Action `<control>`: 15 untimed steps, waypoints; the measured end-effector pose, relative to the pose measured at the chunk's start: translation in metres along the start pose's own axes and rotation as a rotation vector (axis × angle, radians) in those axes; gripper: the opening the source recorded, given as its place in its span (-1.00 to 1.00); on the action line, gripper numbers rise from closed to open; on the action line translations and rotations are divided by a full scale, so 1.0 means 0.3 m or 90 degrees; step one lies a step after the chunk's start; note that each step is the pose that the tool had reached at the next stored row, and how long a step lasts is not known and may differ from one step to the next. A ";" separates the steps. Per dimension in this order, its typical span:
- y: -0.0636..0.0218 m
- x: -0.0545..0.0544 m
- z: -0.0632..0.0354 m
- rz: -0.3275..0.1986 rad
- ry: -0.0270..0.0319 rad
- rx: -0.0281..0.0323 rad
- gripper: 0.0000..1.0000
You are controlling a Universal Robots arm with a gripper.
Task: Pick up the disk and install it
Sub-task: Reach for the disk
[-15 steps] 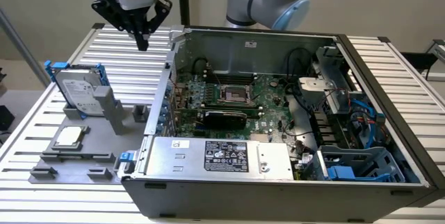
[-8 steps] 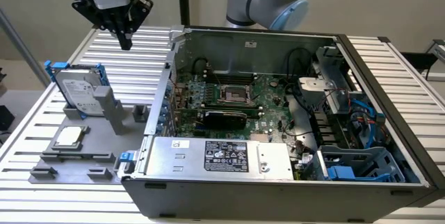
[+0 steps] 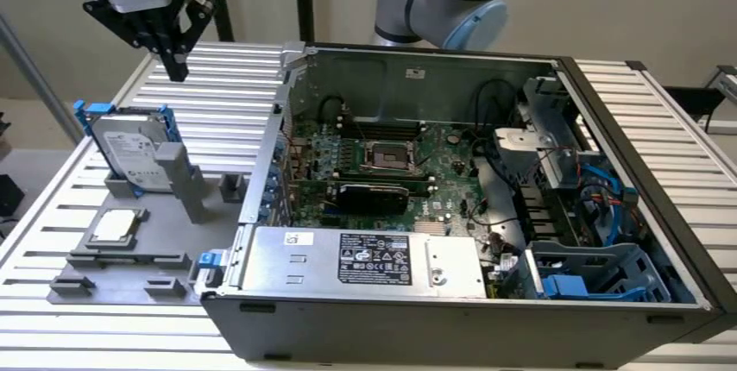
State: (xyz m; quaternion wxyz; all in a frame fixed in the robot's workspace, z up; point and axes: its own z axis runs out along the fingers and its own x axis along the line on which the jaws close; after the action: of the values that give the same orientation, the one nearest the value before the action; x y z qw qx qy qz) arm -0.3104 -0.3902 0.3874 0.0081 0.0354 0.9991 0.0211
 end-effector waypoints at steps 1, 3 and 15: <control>0.001 0.015 0.001 0.000 0.0003 0.0005 -0.79; 0.004 0.047 0.003 0.000 0.0015 0.0019 -0.79; 0.017 0.230 0.020 0.001 0.0146 0.0052 -0.79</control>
State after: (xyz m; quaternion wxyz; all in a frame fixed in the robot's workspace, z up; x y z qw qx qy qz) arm -0.3786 -0.3800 0.3807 -0.0035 0.0357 0.9992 0.0174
